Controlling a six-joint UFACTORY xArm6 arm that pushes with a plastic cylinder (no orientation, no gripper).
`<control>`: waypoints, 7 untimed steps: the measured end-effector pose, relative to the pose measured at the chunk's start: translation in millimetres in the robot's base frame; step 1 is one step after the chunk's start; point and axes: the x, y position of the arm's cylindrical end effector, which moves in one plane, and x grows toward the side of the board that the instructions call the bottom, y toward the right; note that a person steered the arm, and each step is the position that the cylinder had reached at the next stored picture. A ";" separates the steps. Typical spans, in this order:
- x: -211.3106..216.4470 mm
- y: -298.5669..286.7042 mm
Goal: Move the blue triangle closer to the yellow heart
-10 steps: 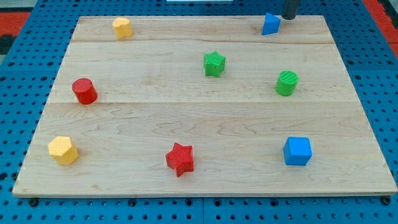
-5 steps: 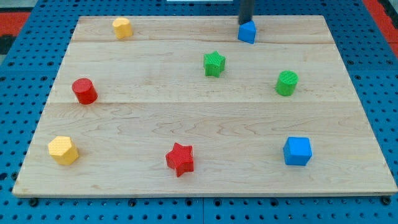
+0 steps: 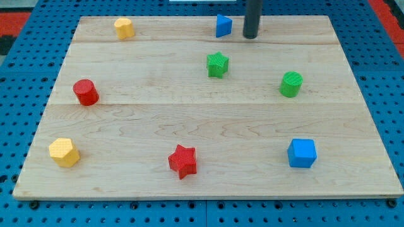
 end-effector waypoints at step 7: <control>33.3 -245.5</control>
